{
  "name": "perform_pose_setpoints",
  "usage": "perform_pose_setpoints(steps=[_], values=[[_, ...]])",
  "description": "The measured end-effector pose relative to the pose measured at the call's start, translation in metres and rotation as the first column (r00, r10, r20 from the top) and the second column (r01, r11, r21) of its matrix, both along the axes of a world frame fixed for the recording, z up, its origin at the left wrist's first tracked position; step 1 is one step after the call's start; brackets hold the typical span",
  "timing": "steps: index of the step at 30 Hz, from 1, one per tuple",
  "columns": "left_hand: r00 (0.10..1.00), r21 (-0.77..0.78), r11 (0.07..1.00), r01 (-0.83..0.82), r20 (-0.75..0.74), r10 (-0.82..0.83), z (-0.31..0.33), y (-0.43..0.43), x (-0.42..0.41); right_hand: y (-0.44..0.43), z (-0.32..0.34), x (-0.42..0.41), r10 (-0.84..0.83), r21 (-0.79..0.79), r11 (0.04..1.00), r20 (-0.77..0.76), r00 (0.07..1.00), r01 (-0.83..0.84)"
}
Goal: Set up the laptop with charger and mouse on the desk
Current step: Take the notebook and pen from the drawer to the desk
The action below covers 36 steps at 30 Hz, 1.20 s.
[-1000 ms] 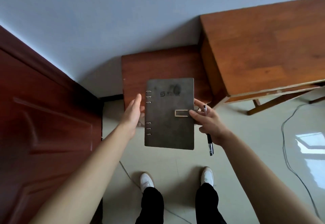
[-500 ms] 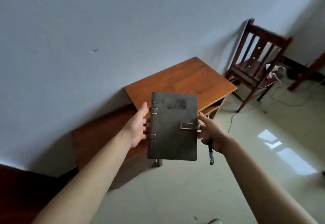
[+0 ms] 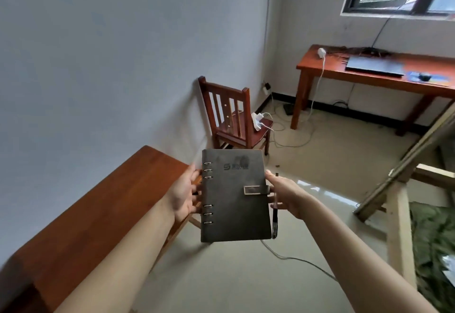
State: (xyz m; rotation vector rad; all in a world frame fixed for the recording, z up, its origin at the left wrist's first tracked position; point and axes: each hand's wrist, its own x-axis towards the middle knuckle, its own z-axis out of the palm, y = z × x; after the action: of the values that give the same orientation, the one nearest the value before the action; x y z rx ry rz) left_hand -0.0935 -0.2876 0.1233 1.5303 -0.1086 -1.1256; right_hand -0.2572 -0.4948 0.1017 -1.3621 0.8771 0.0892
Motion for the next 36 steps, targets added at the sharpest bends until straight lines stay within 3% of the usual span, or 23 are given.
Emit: perform_pose_setpoints(steps=[5,18,27,32,36], values=[[0.996,-0.008,0.996,0.094,0.006,-0.094,0.009,-0.100,0.032,-0.082,0.012,0.000,-0.125,0.130,0.985,0.049,0.991,0.118],[0.921,-0.060,0.921,0.385,-0.040,-0.388,0.008,-0.378,0.149,-0.301,0.017,0.058,-0.457,0.207,0.876,0.075,0.886,0.435],[0.809,-0.045,0.811,0.583,-0.053,-0.585,-0.003,-0.604,0.143,-0.472,-0.008,0.028,-0.637,0.242,0.758,0.074,0.767,0.606],[0.791,-0.022,0.792,0.611,-0.031,-0.611,-0.014,-0.745,0.132,-0.603,-0.033,0.020,-0.668,0.281,0.731,0.113,0.735,0.622],[0.781,-0.031,0.781,0.624,-0.011,-0.625,0.001,-0.861,0.128,-0.714,-0.017,0.016,-0.688,0.265,0.718,0.132,0.714,0.643]])
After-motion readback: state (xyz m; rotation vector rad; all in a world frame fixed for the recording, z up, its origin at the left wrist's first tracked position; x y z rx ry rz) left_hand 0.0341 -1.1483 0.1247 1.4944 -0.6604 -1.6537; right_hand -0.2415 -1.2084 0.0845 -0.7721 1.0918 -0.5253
